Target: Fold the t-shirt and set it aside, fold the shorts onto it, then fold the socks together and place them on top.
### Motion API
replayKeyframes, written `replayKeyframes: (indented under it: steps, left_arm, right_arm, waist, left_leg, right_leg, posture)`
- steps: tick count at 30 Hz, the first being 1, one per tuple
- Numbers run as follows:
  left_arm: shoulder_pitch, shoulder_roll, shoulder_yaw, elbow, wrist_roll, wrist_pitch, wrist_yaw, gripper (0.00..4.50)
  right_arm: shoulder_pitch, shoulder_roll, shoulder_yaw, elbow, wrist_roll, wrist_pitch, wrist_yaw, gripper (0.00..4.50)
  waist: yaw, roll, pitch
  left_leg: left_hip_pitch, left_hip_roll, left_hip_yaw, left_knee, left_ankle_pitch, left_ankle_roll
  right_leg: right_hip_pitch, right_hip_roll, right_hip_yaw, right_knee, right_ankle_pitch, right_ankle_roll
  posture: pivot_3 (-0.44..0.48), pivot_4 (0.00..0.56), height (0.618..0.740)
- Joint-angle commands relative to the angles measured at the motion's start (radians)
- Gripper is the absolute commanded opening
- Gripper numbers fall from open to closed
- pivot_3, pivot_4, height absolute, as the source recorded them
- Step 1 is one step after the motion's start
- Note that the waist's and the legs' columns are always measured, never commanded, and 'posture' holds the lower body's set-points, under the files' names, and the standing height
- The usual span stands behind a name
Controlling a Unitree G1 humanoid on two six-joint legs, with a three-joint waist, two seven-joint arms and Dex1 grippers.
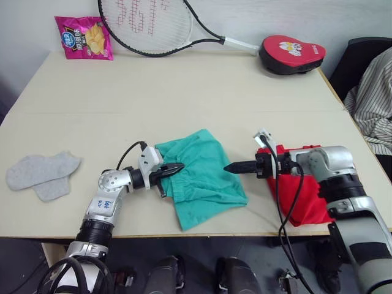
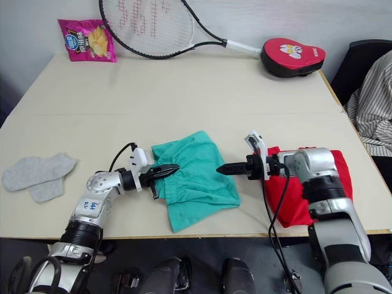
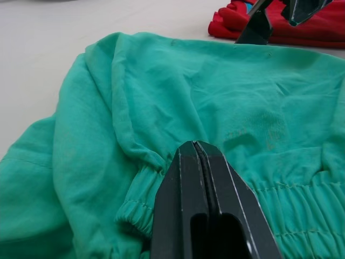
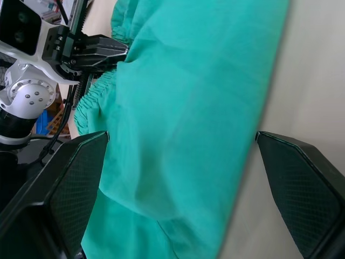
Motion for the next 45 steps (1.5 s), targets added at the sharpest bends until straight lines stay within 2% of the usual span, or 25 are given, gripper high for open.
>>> replayKeyframes:
  steps: [1,6,10,12,14,16,21,24,26,28,36,41,45]
  left_arm:
    - [0.022,0.002,-0.02,-0.018,0.01,0.014,-0.005,0.0]
    - [0.033,0.006,-0.017,-0.027,0.01,0.014,-0.003,0.0]
    - [0.048,0.01,-0.003,-0.048,-0.013,0.011,-0.02,0.0]
    - [0.061,-0.001,0.025,-0.107,-0.097,0.071,-0.045,0.0]
    - [0.083,-0.005,0.068,-0.222,-0.242,0.17,-0.084,0.36]
    - [0.104,0.004,0.097,-0.304,-0.336,0.252,-0.099,0.81]
    - [0.184,0.134,0.14,-0.486,-0.482,0.454,-0.154,2.37]
    - [0.208,0.157,0.175,-0.559,-0.541,0.505,-0.129,3.29]
    - [0.209,0.144,0.185,-0.583,-0.541,0.496,-0.105,3.94]
    - [0.208,0.141,0.184,-0.594,-0.542,0.497,-0.099,4.46]
    - [0.18,0.159,0.154,-0.58,-0.538,0.515,-0.124,4.46]
    - [0.181,0.177,0.164,-0.588,-0.543,0.527,-0.124,4.46]
    - [0.195,0.18,0.171,-0.614,-0.552,0.541,-0.111,4.46]
  right_arm:
    - [-0.047,0.109,-0.032,0.082,0.002,0.0,-0.024,4.1]
    - [-0.064,0.138,-0.053,0.106,-0.02,0.001,-0.034,2.59]
    - [-0.034,0.107,-0.064,0.03,-0.007,0.032,-0.019,1.24]
    - [-0.014,0.071,-0.083,-0.043,0.022,0.06,-0.004,0.59]
    - [0.019,-0.037,-0.125,-0.216,0.131,0.156,0.088,0.02]
    - [0.044,-0.114,-0.154,-0.326,0.209,0.223,0.141,0.0]
    - [0.109,-0.422,-0.223,-0.478,0.324,0.277,0.302,0.0]
    - [0.155,-0.552,-0.277,-0.478,0.316,0.218,0.339,0.0]
    - [0.276,-0.717,-0.278,-0.474,0.211,0.052,0.428,0.0]
    - [0.353,-0.804,-0.278,-0.427,0.14,-0.069,0.469,0.0]
    - [0.425,-0.807,-0.231,-0.05,-0.089,-0.427,0.446,0.0]
    - [0.365,-0.731,-0.197,0.122,-0.199,-0.588,0.394,0.0]
    - [0.311,-0.654,-0.221,0.273,-0.262,-0.721,0.298,0.0]
  waist:
    - [-0.007,0.0,0.0]
    - [-0.002,0.0,0.0]
    - [-0.004,0.0,0.0]
    - [-0.004,0.0,0.0]
    - [-0.001,0.002,0.002]
    - [0.002,0.004,0.003]
    - [-0.001,0.004,0.004]
    - [0.0,0.004,0.005]
    - [0.002,0.005,0.006]
    - [0.017,0.006,0.006]
    - [0.022,0.007,0.007]
    - [0.022,0.008,0.007]
    - [0.022,0.009,0.008]
  left_leg:
    - [0.0,0.0,0.0,0.0,0.0,0.0]
    - [-0.001,0.0,0.0,0.0,0.001,0.0]
    - [-0.001,-0.001,0.0,0.001,0.001,0.001]
    - [-0.001,-0.001,0.0,0.0,0.001,0.001]
    - [-0.002,-0.001,0.0,0.0,0.001,0.001]
    - [-0.004,-0.001,-0.002,0.001,0.0,0.001]
    - [-0.003,-0.001,-0.003,0.0,-0.001,0.001]
    - [-0.002,-0.001,-0.003,-0.001,-0.004,-0.003]
    - [-0.002,-0.001,-0.002,-0.001,-0.004,-0.004]
    - [-0.002,-0.001,-0.002,-0.001,-0.004,-0.004]
    - [-0.002,-0.001,0.002,0.001,-0.004,-0.003]
    - [-0.002,-0.001,0.002,0.002,-0.001,0.001]
    - [-0.002,-0.001,0.002,0.002,0.0,0.001]
  right_leg:
    - [0.0,0.0,0.0,0.001,0.0,0.0]
    - [0.0,0.0,-0.001,0.001,0.0,0.0]
    - [0.0,0.0,-0.001,0.001,0.0,0.001]
    - [-0.001,0.0,-0.001,0.001,0.0,0.001]
    - [-0.001,0.0,-0.001,0.0,0.0,0.001]
    - [-0.002,-0.001,-0.001,-0.002,0.001,0.001]
    - [0.0,-0.001,-0.001,-0.008,0.001,0.001]
    - [0.001,-0.001,-0.001,-0.01,0.001,0.001]
    - [0.001,-0.001,0.0,-0.01,0.001,0.001]
    - [0.001,-0.001,-0.001,-0.01,0.001,0.002]
    - [0.001,0.0,0.002,-0.009,0.002,0.004]
    - [0.001,0.001,0.002,-0.01,0.002,0.004]
    - [0.001,0.001,0.002,-0.009,0.002,0.004]
  posture:
    - [0.0,0.15,0.74]
    - [0.0,0.15,0.74]
    - [0.0,0.15,0.74]
    - [0.0,0.15,0.74]
    - [0.0,0.15,0.74]
    - [0.0,0.15,0.74]
    - [0.0,0.15,0.74]
    - [0.0,0.15,0.74]
    - [0.0,0.15,0.74]
    - [0.0,0.15,0.74]
    - [0.0,0.15,0.74]
    - [0.0,0.15,0.74]
    - [0.0,0.15,0.74]
